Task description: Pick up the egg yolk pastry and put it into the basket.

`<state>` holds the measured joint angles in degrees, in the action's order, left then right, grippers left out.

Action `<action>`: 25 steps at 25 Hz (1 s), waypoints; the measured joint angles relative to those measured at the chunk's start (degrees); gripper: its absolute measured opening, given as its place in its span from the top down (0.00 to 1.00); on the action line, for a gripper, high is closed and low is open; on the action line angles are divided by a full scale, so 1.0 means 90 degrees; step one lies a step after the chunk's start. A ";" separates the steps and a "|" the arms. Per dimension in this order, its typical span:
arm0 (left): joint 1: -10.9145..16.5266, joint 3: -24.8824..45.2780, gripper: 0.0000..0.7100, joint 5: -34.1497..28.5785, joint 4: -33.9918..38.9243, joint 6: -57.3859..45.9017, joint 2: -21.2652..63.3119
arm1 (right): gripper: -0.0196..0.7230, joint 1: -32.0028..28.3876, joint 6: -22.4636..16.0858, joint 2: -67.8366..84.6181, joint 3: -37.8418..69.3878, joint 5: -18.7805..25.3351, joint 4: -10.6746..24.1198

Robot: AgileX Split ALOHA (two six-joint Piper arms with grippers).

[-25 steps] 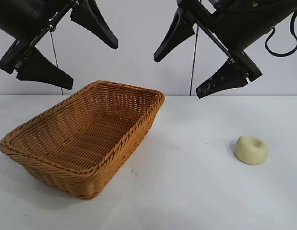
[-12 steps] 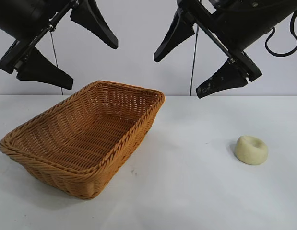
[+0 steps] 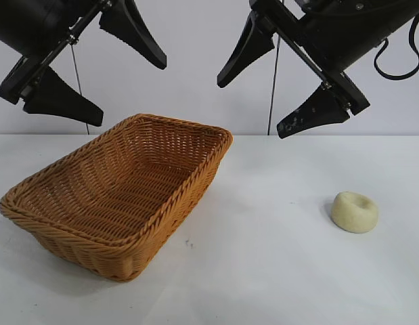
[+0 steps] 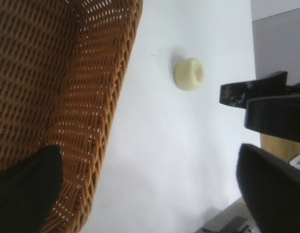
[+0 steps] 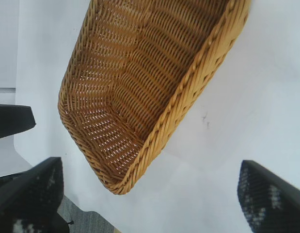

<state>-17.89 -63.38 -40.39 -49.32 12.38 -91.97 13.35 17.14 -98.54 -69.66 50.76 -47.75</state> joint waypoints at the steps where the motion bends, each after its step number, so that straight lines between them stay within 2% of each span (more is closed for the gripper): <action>1: 0.0000 0.0000 0.02 -0.0023 0.0000 -0.0007 0.0000 | 0.04 0.0000 0.0000 0.0000 0.0000 0.0000 0.0000; 8: 0.0000 0.0000 0.02 -0.0146 0.0194 -0.0286 0.0317 | 0.04 0.0000 0.0000 0.0000 0.0000 -0.0005 0.0000; 14: -0.0072 0.0090 0.02 -0.0296 0.1205 -0.1646 0.0901 | 0.04 0.0000 0.0000 0.0000 0.0000 -0.0007 0.0000; 18: -0.0545 0.0447 0.02 -0.0461 0.2101 -0.2862 0.1235 | 0.04 0.0000 0.0000 0.0000 0.0000 -0.0013 0.0000; 22: -0.1039 0.0656 0.02 -0.0487 0.3235 -0.4691 0.1366 | 0.04 0.0000 0.0000 0.0000 0.0000 -0.0013 0.0000; 25: -0.1183 0.0662 0.02 -0.0385 0.4119 -0.6271 0.1380 | 0.04 0.0000 0.0000 0.0000 0.0000 -0.0013 0.0000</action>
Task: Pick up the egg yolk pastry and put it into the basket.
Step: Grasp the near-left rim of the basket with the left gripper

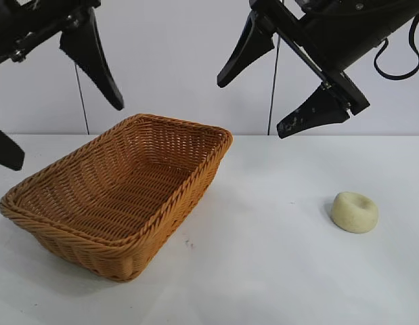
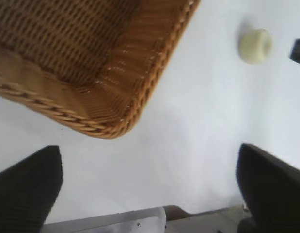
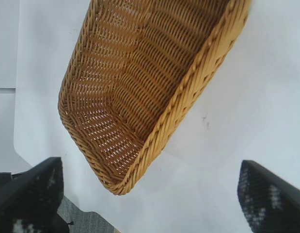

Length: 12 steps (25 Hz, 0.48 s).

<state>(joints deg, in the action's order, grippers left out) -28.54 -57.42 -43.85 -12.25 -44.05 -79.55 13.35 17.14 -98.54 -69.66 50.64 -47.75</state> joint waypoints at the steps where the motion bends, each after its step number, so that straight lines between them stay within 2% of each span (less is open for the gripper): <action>1: 0.0000 0.0000 0.02 0.0024 0.0226 -0.0569 0.0000 | 0.04 0.0000 0.0000 0.0000 0.0000 0.0000 0.0000; 5: 0.0000 0.0000 0.02 0.0025 0.0897 -0.2141 -0.0070 | 0.04 0.0000 0.0000 0.0000 0.0000 0.0025 0.0000; 9: 0.0034 0.0000 0.02 0.0018 0.0938 -0.2707 -0.0436 | 0.04 0.0000 0.0000 0.0000 0.0000 0.0025 0.0000; 12: 0.0261 0.0000 0.02 -0.0009 0.0769 -0.2799 -0.0781 | 0.04 0.0000 0.0000 0.0000 0.0000 0.0025 0.0000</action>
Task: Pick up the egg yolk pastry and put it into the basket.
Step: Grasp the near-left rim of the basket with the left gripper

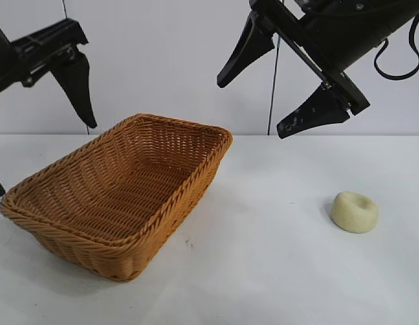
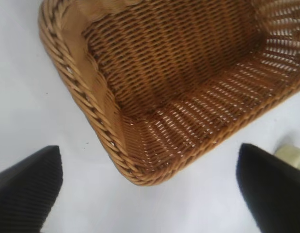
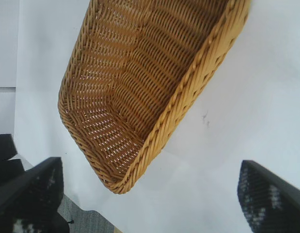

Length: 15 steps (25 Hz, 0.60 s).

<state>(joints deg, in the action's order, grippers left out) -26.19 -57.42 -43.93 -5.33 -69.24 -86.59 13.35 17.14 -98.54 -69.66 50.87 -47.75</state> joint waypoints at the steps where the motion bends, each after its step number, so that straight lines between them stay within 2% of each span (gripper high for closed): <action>1: 0.0106 0.0000 0.02 -0.0007 -0.0047 -0.0007 -0.0090 | 0.04 0.0000 0.0000 0.0000 0.0000 0.0000 0.0000; 5: 0.0333 0.0000 0.02 0.0040 -0.0073 -0.0116 -0.0273 | 0.04 0.0000 0.0000 0.0000 0.0000 0.0000 0.0000; 9: 0.0313 0.0110 0.02 0.0082 -0.0116 -0.0254 -0.0416 | 0.04 0.0000 0.0000 0.0000 0.0000 0.0000 0.0000; 15: 0.0313 0.0799 0.02 0.0498 -0.0203 -0.0710 -0.0424 | 0.04 0.0000 0.0000 0.0000 0.0000 0.0000 0.0000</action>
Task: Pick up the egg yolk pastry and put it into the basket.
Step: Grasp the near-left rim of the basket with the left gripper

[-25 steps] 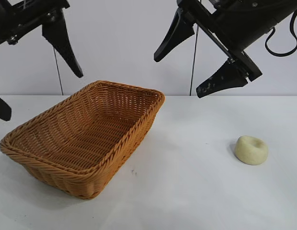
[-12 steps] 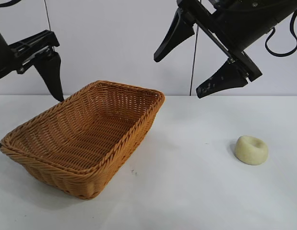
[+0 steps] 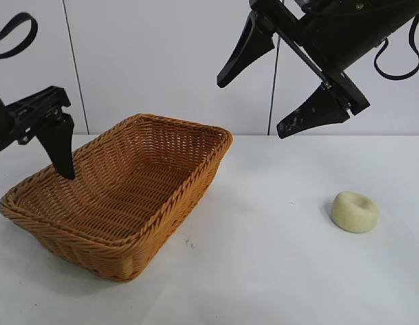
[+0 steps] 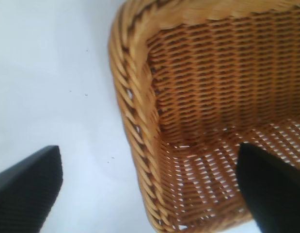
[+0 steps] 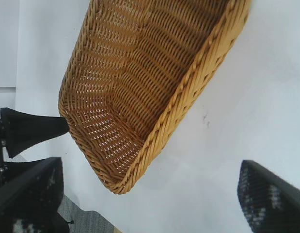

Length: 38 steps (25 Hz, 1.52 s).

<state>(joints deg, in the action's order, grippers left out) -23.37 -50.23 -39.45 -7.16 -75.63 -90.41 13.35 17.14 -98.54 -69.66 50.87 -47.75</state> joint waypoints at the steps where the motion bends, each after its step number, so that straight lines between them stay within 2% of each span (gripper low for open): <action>1: -0.0006 0.0058 0.02 0.0063 -0.0055 -0.0003 0.0000 | 0.04 0.0000 0.0000 0.0000 0.0000 0.0000 0.0000; 8: -0.0356 0.0085 0.02 0.0883 -0.0181 -0.0180 0.0000 | 0.04 0.0000 0.0000 0.0000 0.0000 0.0000 0.0000; 22: -0.0360 0.0085 0.02 0.1231 0.0196 -0.0574 -0.0085 | 0.04 0.0000 0.0000 0.0000 0.0000 0.0000 0.0000; 26: -0.0360 0.0085 0.02 0.1265 0.0203 -0.0544 -0.0452 | 0.04 0.0000 0.0000 0.0000 0.0000 0.0000 0.0000; 32: -0.0360 0.0085 0.02 0.1867 0.0203 -0.0544 -0.1042 | 0.04 0.0000 0.0000 0.0000 0.0000 0.0000 0.0000; 38: -0.0360 0.0085 0.02 0.2052 0.0255 -0.0536 -0.1607 | 0.04 0.0000 0.0000 0.0000 0.0000 0.0000 0.0000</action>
<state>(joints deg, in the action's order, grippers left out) -26.62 -49.46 -20.98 -4.86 -80.46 -104.87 13.35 17.14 -98.54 -69.66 50.87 -47.75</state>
